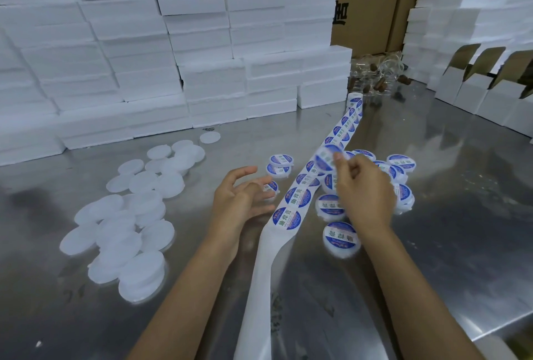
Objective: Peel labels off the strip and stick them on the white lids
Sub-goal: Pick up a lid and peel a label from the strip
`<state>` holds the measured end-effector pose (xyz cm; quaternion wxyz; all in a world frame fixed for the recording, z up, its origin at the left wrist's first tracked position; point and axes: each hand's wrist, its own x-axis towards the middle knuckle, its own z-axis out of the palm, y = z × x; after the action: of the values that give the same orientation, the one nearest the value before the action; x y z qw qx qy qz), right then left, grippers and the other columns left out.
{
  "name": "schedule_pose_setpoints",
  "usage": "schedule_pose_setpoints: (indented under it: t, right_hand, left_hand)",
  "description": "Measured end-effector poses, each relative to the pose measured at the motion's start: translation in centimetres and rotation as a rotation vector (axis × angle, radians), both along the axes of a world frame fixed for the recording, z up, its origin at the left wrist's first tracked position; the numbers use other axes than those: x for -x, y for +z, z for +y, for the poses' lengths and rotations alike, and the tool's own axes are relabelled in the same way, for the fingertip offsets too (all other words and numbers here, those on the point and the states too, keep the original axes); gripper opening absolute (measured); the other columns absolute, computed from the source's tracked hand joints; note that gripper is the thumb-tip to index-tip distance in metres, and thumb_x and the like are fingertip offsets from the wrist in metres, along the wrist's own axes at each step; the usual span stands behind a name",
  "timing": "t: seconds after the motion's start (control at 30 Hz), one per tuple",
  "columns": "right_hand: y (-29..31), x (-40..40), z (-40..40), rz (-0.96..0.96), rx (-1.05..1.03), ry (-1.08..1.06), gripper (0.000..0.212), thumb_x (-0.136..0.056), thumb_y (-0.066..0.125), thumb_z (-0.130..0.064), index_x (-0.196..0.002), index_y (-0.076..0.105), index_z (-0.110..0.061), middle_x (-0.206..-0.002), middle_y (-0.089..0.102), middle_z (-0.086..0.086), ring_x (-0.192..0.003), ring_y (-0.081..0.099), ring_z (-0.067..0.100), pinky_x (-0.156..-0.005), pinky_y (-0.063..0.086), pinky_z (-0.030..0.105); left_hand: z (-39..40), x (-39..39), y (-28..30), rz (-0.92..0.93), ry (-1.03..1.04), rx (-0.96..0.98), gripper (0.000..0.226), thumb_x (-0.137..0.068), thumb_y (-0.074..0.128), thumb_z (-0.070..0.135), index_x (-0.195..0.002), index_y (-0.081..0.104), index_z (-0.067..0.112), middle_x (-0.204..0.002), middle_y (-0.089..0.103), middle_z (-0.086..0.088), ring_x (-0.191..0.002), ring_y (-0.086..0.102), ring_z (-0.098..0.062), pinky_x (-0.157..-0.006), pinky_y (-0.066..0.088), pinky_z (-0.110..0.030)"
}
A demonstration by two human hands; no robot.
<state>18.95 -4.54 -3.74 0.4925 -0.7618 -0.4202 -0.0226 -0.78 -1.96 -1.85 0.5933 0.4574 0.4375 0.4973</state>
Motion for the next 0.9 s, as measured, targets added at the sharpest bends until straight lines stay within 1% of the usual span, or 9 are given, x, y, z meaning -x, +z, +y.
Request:
schedule_pose_setpoints:
  t: [0.13, 0.23, 0.33, 0.4, 0.5, 0.6, 0.7, 0.8, 0.9]
  right_hand:
    - [-0.5, -3.8, -0.5, 0.001, 0.140, -0.246, 0.045, -0.094, 0.052, -0.050, -0.066, 0.051, -0.015, -0.066, 0.057, 0.001, -0.065, 0.051, 0.027, -0.064, 0.034, 0.031]
    - [-0.8, -4.5, -0.5, 0.017, 0.186, -0.304, 0.042, -0.092, 0.057, -0.042, -0.064, 0.047, -0.013, -0.072, 0.062, 0.006, -0.067, 0.051, 0.030, -0.066, 0.035, 0.031]
    - [-0.3, -3.8, -0.6, -0.015, 0.107, -0.276, 0.040, -0.092, 0.056, -0.040, -0.063, 0.045, -0.013, -0.063, 0.056, 0.002, -0.061, 0.052, 0.028, -0.061, 0.032, 0.030]
    - [0.1, -2.3, -0.7, -0.077, 0.053, -0.162, 0.039, -0.094, 0.054, -0.041, -0.065, 0.046, -0.016, -0.057, 0.053, -0.003, -0.056, 0.051, 0.022, -0.056, 0.031, 0.030]
    - [0.7, 1.2, -0.4, -0.200, 0.021, 0.087, 0.030, -0.095, 0.054, -0.038, -0.071, 0.050, -0.018, -0.063, 0.058, -0.004, -0.061, 0.054, 0.019, -0.057, 0.040, 0.033]
    - [1.9, 4.9, 1.6, -0.329, 0.094, 0.342, 0.020, -0.093, 0.053, -0.035, -0.078, 0.051, -0.022, -0.074, 0.061, -0.006, -0.070, 0.055, 0.019, -0.061, 0.044, 0.033]
    - [3.3, 8.2, 5.2, -0.388, 0.198, 0.593, 0.011, -0.091, 0.053, -0.033, -0.094, 0.055, -0.023, -0.092, 0.063, -0.008, -0.090, 0.055, 0.017, -0.073, 0.045, 0.034]
    - [4.0, 11.7, 9.4, -0.411, 0.274, 0.758, 0.026, -0.092, 0.054, -0.029, -0.117, 0.056, -0.022, -0.113, 0.063, -0.003, -0.108, 0.054, 0.021, -0.085, 0.046, 0.035]
    - [3.7, 15.0, 12.9, -0.443, 0.386, 0.844, 0.049, -0.089, 0.057, -0.024, -0.137, 0.048, -0.029, -0.137, 0.052, 0.005, -0.122, 0.048, 0.027, -0.099, 0.042, 0.039]
  left_hand:
    - [0.5, 0.6, -0.4, 0.109, 0.062, 0.002, 0.026, -0.094, 0.056, 0.004, -0.114, 0.062, 0.019, -0.091, 0.079, -0.003, -0.081, 0.076, -0.026, -0.063, 0.061, -0.030]
    - [0.9, 0.9, -0.7, 0.118, 0.124, -0.005, 0.028, -0.093, 0.049, -0.001, -0.112, 0.062, 0.015, -0.088, 0.078, -0.006, -0.072, 0.075, -0.025, -0.061, 0.061, -0.029]
    - [1.5, 1.2, -1.0, 0.093, 0.236, -0.016, 0.029, -0.092, 0.042, -0.004, -0.108, 0.061, 0.010, -0.083, 0.075, -0.009, -0.061, 0.072, -0.017, -0.054, 0.059, -0.026]
    - [1.9, 1.4, -1.2, 0.076, 0.309, -0.015, 0.030, -0.091, 0.039, -0.004, -0.106, 0.062, 0.009, -0.082, 0.073, -0.009, -0.055, 0.068, -0.012, -0.051, 0.057, -0.025]
    - [2.4, 2.1, -1.3, 0.051, 0.404, -0.022, 0.030, -0.091, 0.037, -0.005, -0.097, 0.062, 0.011, -0.082, 0.070, -0.010, -0.051, 0.063, -0.010, -0.046, 0.054, -0.024]
    - [3.5, 3.2, -1.5, 0.062, 0.507, -0.023, 0.030, -0.092, 0.038, -0.004, -0.091, 0.062, 0.015, -0.082, 0.069, -0.007, -0.063, 0.065, -0.015, -0.053, 0.056, -0.025]
    - [4.4, 4.1, -1.7, 0.063, 0.559, -0.026, 0.031, -0.092, 0.039, -0.002, -0.089, 0.063, 0.017, -0.084, 0.069, -0.003, -0.075, 0.066, -0.018, -0.059, 0.053, -0.021]
    - [5.1, 4.6, -1.9, 0.071, 0.605, -0.036, 0.032, -0.092, 0.039, 0.000, -0.088, 0.063, 0.021, -0.085, 0.070, 0.002, -0.076, 0.068, -0.015, -0.061, 0.050, -0.019]
    - [5.7, 4.9, -2.0, 0.050, 0.667, -0.056, 0.033, -0.091, 0.041, -0.001, -0.087, 0.064, 0.021, -0.085, 0.071, 0.001, -0.083, 0.071, -0.019, -0.074, 0.055, -0.027]
